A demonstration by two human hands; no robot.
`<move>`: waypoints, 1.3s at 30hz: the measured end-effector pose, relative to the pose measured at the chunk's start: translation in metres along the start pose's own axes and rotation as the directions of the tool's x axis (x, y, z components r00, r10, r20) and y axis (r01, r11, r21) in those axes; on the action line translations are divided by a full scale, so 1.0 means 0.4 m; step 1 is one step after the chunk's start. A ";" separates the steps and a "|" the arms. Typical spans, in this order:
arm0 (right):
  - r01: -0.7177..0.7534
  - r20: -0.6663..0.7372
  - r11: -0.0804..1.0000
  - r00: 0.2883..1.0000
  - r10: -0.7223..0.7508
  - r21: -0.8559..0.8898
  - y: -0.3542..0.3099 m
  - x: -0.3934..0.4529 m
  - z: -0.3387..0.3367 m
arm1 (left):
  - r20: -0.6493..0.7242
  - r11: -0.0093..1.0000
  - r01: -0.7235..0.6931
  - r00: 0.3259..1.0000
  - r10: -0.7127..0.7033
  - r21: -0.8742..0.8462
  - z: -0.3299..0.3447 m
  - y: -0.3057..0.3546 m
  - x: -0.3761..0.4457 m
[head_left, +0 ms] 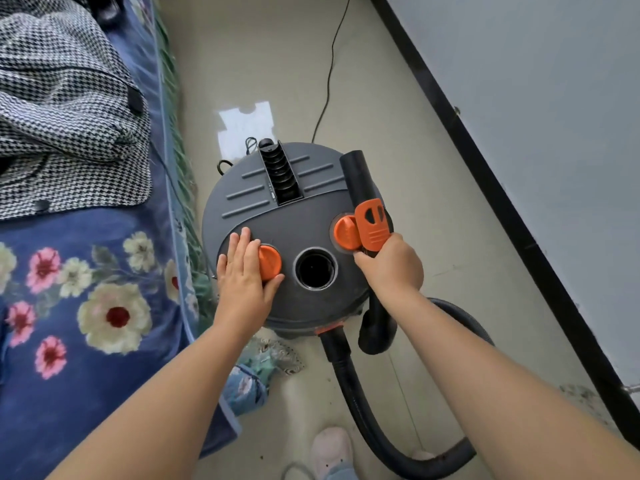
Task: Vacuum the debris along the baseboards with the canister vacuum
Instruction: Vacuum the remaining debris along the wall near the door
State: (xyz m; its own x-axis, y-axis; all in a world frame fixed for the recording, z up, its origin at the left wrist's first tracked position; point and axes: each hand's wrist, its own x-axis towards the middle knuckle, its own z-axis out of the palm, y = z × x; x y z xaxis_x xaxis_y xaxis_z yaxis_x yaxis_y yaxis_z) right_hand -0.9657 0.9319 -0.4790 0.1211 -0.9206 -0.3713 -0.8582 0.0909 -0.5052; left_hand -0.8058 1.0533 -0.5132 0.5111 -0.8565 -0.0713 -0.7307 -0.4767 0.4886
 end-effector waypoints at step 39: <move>0.138 0.003 0.981 0.990 -0.140 0.135 -0.045 0.089 -0.105 | -0.051 0.873 0.203 0.978 -0.202 0.442 -0.118 0.065 0.198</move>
State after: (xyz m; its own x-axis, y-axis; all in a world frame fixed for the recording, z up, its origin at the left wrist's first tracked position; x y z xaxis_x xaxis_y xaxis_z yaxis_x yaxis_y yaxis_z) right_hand -0.9668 0.8817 -0.4504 0.2416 -0.9231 -0.2991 -0.7579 0.0130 -0.6522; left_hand -0.7631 0.9822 -0.4651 0.6704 -0.7315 -0.1240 -0.7346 -0.6779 0.0276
